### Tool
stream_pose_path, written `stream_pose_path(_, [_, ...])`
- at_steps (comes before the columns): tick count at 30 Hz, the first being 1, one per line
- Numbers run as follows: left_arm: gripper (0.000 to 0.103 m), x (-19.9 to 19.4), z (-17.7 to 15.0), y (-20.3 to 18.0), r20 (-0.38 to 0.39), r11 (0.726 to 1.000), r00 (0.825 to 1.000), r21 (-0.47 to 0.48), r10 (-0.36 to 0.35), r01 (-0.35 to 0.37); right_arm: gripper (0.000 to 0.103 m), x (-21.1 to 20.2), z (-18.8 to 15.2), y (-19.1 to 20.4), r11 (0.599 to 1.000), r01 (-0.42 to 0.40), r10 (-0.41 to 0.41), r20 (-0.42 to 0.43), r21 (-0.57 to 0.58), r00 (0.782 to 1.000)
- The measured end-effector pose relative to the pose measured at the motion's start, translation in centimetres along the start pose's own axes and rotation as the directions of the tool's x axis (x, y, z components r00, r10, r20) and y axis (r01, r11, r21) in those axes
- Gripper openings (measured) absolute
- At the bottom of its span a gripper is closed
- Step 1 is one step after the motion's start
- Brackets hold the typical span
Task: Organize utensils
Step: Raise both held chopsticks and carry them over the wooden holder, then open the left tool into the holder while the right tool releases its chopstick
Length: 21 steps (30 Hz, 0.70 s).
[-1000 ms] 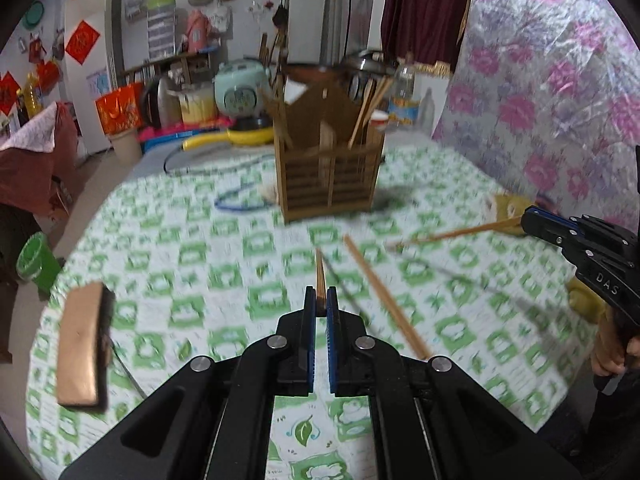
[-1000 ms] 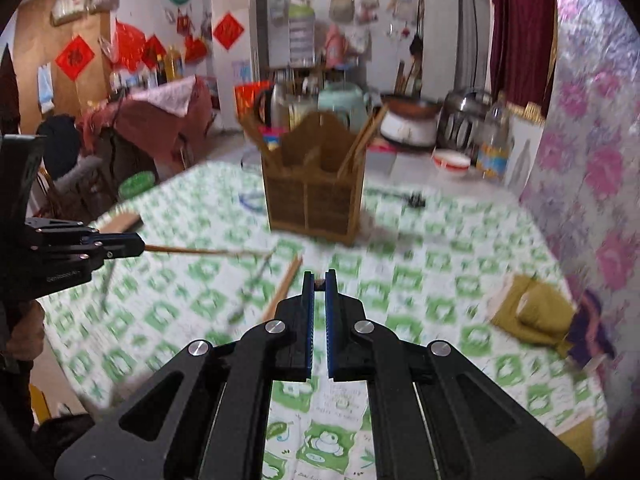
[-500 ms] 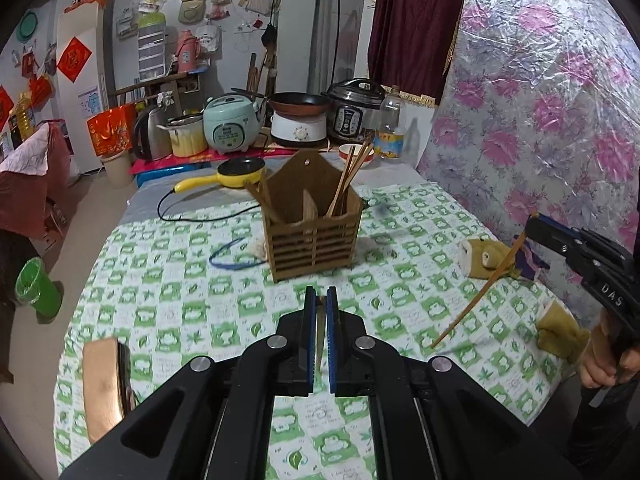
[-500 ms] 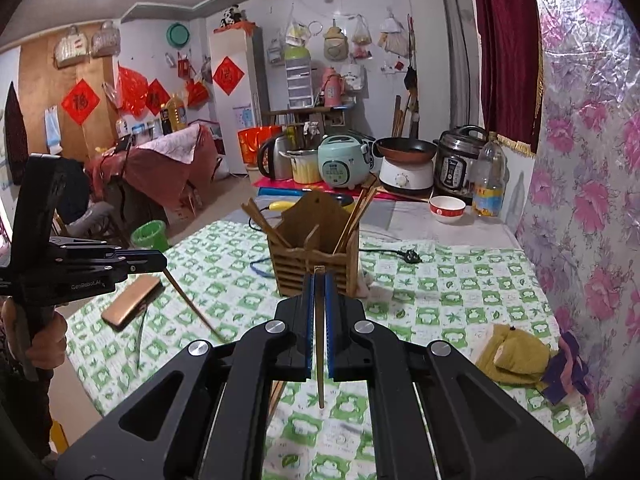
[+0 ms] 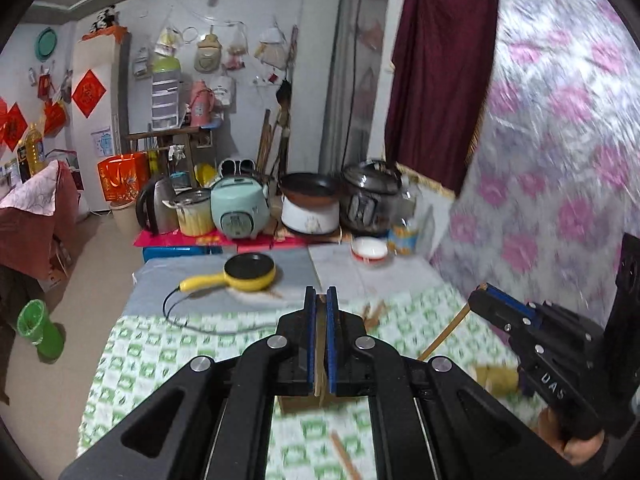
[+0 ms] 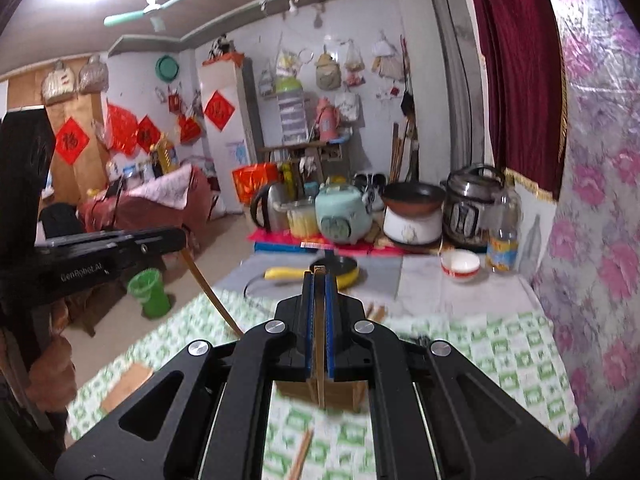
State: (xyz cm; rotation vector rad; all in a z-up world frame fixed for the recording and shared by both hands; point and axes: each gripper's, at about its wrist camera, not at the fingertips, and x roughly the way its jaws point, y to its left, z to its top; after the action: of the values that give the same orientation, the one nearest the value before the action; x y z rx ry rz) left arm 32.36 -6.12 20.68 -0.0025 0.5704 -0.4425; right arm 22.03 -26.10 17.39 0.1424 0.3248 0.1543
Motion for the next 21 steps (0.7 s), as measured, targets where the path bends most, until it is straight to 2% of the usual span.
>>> stream_pose_path(3, [0.005,2.7,0.5,1.0,0.014,1.000,1.000,-0.021,0.018,-0.018,0.006,2.7,1.0,-0.4,1.000,0.011,-0.011,0.024,0.020,1.000])
stream_pose_path(5, [0.005,5.2,-0.4,2.0,-0.001,0.999,1.000,-0.035,0.020,-0.020,0.006,5.0,0.6,-0.8,0.999,0.017,-0.017,0.022,0.031,1.000])
stream_pose_path(7, [0.005,7.8,-1.8,3.0,-0.044,0.999,0.999,-0.047,0.021,-0.023,0.006,7.6,-0.8,-1.3,0.999,0.024,-0.024,-0.018,0.040,1.000])
stream_pose_path(9, [0.009,10.4,-3.7,4.1,-0.119,0.998,0.993,-0.061,0.027,-0.035,0.007,10.6,-2.6,-1.7,0.999,0.037,-0.034,-0.090,0.034,0.995])
stream_pose_path(10, [0.020,11.2,-4.3,4.5,-0.149,0.997,0.988,-0.067,0.030,-0.040,0.011,11.9,-3.8,-2.1,0.999,0.026,-0.021,-0.139,0.034,0.990])
stream_pose_path(11, [0.040,11.6,-4.9,5.1,-0.169,0.996,0.985,-0.077,0.036,-0.050,0.011,12.1,-4.4,-2.3,0.999,0.012,-0.005,-0.156,0.047,0.988])
stream_pose_path(13, [0.057,10.7,-5.3,5.9,-0.143,0.993,0.988,-0.089,0.064,-0.077,0.014,11.6,-4.3,-2.5,0.999,0.001,0.006,-0.139,0.050,0.990])
stream_pose_path(17, [0.073,8.2,-4.8,6.5,-0.095,0.991,0.993,-0.107,0.075,-0.085,0.023,8.4,-3.0,-1.8,1.000,0.019,-0.019,-0.063,0.005,0.998])
stream_pose_path(21, [0.079,6.0,-5.1,6.5,-0.075,0.988,0.993,-0.123,0.088,-0.097,0.028,5.8,-2.9,-0.7,0.999,0.028,-0.029,-0.039,-0.018,0.999])
